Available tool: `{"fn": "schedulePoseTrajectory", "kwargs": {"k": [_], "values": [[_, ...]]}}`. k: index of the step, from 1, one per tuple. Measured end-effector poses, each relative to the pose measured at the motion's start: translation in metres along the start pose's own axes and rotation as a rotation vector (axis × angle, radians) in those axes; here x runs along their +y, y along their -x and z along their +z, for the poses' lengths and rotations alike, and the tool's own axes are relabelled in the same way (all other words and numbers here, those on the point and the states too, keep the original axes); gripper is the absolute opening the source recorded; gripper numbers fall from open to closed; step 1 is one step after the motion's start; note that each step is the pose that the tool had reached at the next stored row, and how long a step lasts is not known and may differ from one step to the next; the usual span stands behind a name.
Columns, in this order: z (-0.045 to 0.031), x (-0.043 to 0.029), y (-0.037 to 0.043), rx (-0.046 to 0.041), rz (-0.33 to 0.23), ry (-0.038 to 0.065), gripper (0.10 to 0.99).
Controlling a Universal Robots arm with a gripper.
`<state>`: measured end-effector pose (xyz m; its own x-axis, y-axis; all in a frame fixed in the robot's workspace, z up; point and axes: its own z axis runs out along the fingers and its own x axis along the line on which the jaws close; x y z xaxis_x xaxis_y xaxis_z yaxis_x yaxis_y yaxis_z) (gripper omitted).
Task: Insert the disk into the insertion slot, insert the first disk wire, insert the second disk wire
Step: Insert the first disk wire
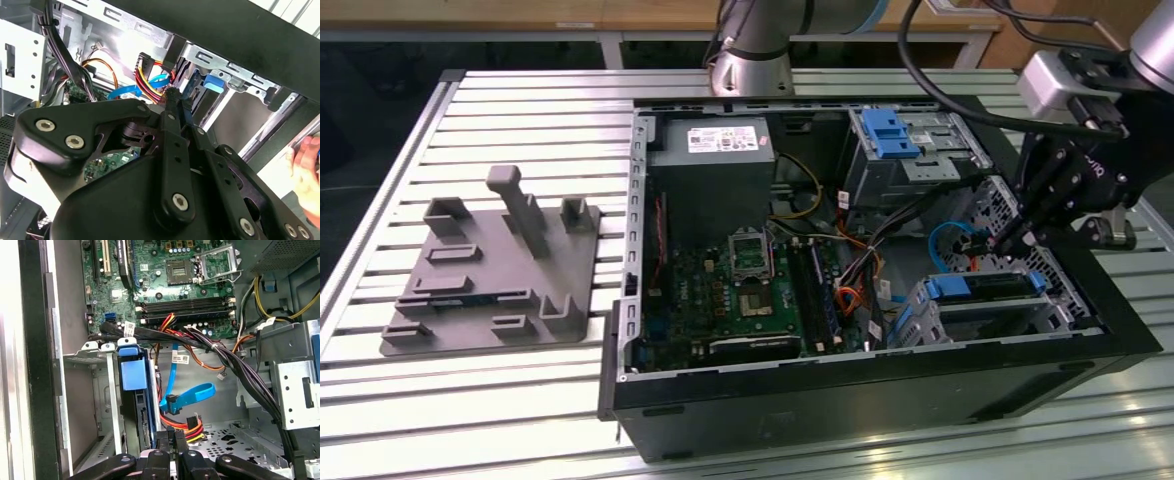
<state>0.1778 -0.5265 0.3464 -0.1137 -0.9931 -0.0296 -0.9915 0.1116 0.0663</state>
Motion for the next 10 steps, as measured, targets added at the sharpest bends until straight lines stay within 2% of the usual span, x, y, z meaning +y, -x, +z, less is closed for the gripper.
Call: {"fn": "schedulePoseTrajectory", "kwargs": {"k": [4, 10], "values": [[0.0005, -0.0001, -0.0001, 0.0030, -0.038, 0.001, 0.165], [0.0005, -0.0001, -0.0001, 0.0045, -0.039, 0.001, 0.165]]}}
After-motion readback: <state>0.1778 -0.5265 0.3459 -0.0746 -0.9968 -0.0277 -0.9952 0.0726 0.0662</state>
